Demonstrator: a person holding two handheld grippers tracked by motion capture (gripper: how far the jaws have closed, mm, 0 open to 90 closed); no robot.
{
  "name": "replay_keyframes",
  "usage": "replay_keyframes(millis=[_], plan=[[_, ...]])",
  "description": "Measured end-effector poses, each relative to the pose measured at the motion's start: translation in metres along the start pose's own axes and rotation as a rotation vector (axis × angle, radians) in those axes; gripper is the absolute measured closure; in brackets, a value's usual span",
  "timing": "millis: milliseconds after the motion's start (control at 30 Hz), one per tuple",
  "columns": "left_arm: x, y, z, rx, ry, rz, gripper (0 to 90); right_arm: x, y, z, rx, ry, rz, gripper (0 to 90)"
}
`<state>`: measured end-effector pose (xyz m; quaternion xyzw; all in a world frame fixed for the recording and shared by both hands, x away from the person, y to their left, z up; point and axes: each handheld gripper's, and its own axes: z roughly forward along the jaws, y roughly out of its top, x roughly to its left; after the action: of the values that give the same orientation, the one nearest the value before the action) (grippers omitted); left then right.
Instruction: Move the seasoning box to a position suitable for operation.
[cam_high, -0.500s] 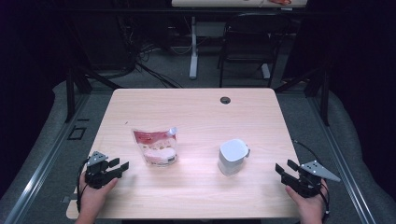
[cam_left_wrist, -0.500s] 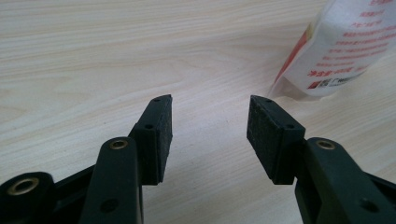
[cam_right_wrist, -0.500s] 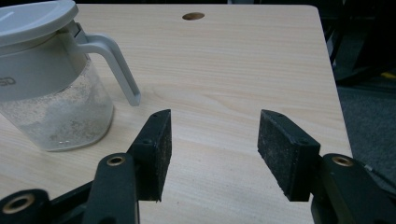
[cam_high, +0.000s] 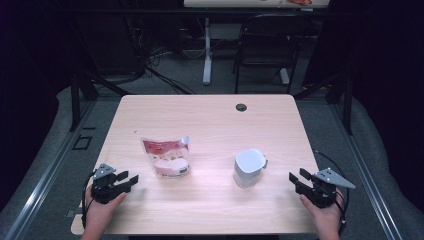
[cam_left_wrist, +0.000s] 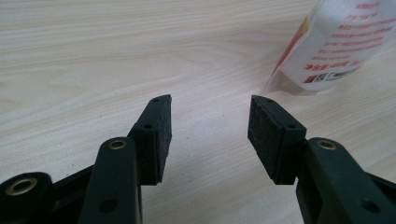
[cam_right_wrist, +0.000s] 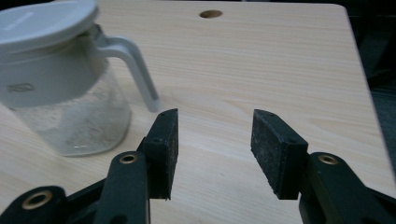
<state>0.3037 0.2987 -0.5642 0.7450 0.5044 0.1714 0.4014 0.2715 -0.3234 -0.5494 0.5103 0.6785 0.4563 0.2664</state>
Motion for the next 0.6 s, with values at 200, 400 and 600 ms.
replay_keyframes(millis=[200,400,600], plan=[[-0.003,-0.002,-0.006,-0.009,-0.003,0.002,49.8,0.017,0.011,0.006,-0.006,0.034,-0.058,65.6],[-0.005,-0.004,-0.007,-0.012,0.001,0.002,49.4,0.031,0.016,0.018,0.001,0.026,-0.107,71.1],[-0.003,-0.005,-0.006,-0.005,-0.006,-0.003,49.4,0.035,0.020,0.039,0.033,0.052,-0.115,71.0]])
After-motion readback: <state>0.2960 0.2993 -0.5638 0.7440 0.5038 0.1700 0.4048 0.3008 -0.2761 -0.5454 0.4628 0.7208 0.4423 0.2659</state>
